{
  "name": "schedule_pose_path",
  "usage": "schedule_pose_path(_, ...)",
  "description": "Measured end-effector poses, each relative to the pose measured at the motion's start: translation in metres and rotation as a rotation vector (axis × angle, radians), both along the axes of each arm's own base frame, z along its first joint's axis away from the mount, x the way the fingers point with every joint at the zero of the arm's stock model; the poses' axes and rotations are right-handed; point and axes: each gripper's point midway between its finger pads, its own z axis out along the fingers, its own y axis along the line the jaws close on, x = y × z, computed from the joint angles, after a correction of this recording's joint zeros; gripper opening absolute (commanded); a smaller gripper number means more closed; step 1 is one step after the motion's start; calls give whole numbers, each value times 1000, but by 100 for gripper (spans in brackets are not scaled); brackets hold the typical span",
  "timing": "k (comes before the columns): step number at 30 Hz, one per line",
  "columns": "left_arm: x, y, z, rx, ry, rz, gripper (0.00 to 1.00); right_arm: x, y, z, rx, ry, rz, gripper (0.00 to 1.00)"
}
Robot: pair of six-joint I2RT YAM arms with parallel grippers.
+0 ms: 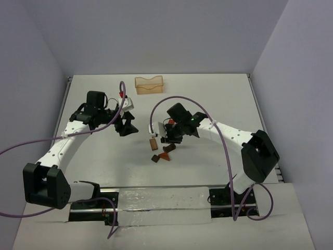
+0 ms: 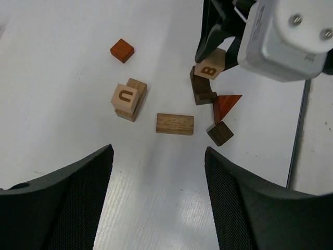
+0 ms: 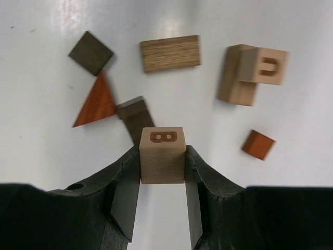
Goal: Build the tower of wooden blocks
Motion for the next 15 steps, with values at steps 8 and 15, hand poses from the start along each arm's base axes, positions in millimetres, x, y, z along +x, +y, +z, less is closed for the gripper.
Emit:
schedule_pose_path(8, 25, 16, -3, -68, 104, 75, 99, 47, 7, 12, 22, -31, -73, 19)
schedule_pose_path(15, 30, 25, -3, -101, 149, 112, 99, 73, 20, -6, -13, 0, -103, 19)
